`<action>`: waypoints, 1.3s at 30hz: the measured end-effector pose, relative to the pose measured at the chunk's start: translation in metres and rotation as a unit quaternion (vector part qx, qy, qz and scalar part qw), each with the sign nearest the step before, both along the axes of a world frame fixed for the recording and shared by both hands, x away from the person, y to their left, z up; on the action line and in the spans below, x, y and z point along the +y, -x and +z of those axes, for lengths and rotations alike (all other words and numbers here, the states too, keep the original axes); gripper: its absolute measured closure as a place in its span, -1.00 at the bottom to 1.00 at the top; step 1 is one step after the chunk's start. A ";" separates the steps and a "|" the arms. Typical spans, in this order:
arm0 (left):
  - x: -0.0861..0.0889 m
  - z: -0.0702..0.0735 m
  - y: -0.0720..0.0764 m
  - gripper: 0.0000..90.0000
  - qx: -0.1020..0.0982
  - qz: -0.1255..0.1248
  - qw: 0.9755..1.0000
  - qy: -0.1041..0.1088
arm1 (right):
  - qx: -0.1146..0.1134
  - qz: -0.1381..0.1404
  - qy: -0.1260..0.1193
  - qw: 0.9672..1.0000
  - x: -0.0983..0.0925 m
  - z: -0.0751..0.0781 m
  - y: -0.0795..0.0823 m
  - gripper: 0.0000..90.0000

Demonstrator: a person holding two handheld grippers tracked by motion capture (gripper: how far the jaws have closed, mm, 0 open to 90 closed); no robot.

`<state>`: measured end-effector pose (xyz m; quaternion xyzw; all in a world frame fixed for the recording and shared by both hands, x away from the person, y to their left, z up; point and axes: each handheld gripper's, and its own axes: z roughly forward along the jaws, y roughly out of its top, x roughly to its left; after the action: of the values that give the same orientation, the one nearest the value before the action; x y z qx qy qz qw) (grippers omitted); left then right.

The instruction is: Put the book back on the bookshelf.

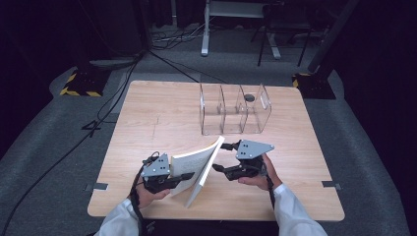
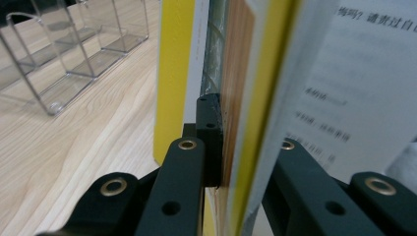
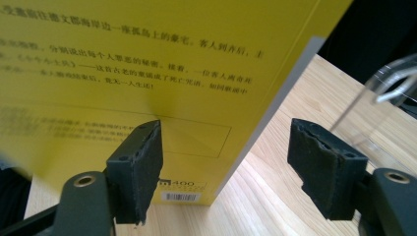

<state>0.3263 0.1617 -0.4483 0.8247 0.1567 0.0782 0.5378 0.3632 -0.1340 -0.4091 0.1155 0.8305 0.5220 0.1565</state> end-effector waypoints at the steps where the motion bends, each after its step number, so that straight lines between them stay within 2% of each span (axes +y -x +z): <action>1: -0.003 -0.001 -0.001 0.84 0.001 -0.002 1.000 0.003 | -0.001 -0.002 0.000 1.000 -0.002 0.000 0.001 -0.34; 5: -0.016 -0.001 -0.006 0.80 -0.006 -0.018 1.000 0.020 | 0.000 0.000 0.004 1.000 -0.020 -0.002 0.004 -0.47; 8: -0.024 0.000 -0.009 0.77 -0.007 -0.024 0.999 0.027 | 0.014 0.003 0.006 1.000 -0.034 -0.007 0.002 -0.55; 10: -0.028 -0.001 -0.011 0.77 -0.009 -0.028 0.999 0.030 | 0.015 0.000 0.007 1.000 -0.039 -0.009 0.001 -0.56; 13: -0.030 -0.003 -0.016 0.77 0.002 -0.032 0.999 0.039 | 0.011 -0.008 0.005 1.000 -0.039 -0.008 -0.002 -0.54; 15: -0.031 -0.002 -0.018 0.78 0.002 -0.033 0.999 0.042 | 0.014 -0.010 0.001 1.000 -0.040 -0.006 -0.004 -0.51; 17: -0.033 -0.002 -0.018 0.79 0.001 -0.042 0.998 0.047 | 0.014 -0.004 -0.004 1.000 -0.041 -0.005 -0.005 -0.51; 21: -0.037 -0.002 -0.019 0.82 0.018 -0.071 0.994 0.078 | 0.020 0.011 -0.024 0.999 -0.047 -0.001 -0.006 -0.62; 25: -0.045 -0.001 -0.018 0.82 0.014 -0.089 0.993 0.076 | 0.024 0.023 -0.032 0.999 -0.052 0.003 -0.006 -0.63; 28: -0.045 -0.001 -0.018 0.82 0.018 -0.091 0.993 0.076 | 0.034 0.053 -0.029 0.998 -0.051 0.004 -0.006 -0.62; 30: -0.043 -0.001 -0.019 0.80 0.021 -0.092 0.993 0.077 | 0.035 0.063 -0.026 0.997 -0.050 0.004 -0.005 -0.55; 31: -0.040 -0.001 -0.020 0.80 0.021 -0.084 0.993 0.079 | 0.035 0.073 -0.024 0.996 -0.048 0.003 -0.005 -0.45; 32: -0.036 -0.001 -0.020 0.80 0.023 -0.079 0.994 0.077 | 0.035 0.086 -0.024 0.995 -0.045 0.003 -0.004 -0.24; 34: -0.028 -0.003 -0.021 0.79 0.027 -0.063 0.994 0.080 | 0.016 0.087 -0.017 0.996 -0.042 0.003 -0.003 0.01; 36: -0.021 -0.004 -0.023 0.77 0.028 -0.052 0.995 0.076 | 0.019 0.102 -0.020 0.994 -0.041 0.005 -0.004 0.23; 39: -0.014 -0.006 -0.023 0.73 0.035 -0.043 0.996 0.071 | 0.002 0.113 -0.008 0.994 -0.033 0.006 -0.002 0.38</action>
<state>0.3489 0.1477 -0.4542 0.7926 0.1454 0.0150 0.5920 0.3655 -0.1668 -0.4032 0.0234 0.8341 0.5429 0.0942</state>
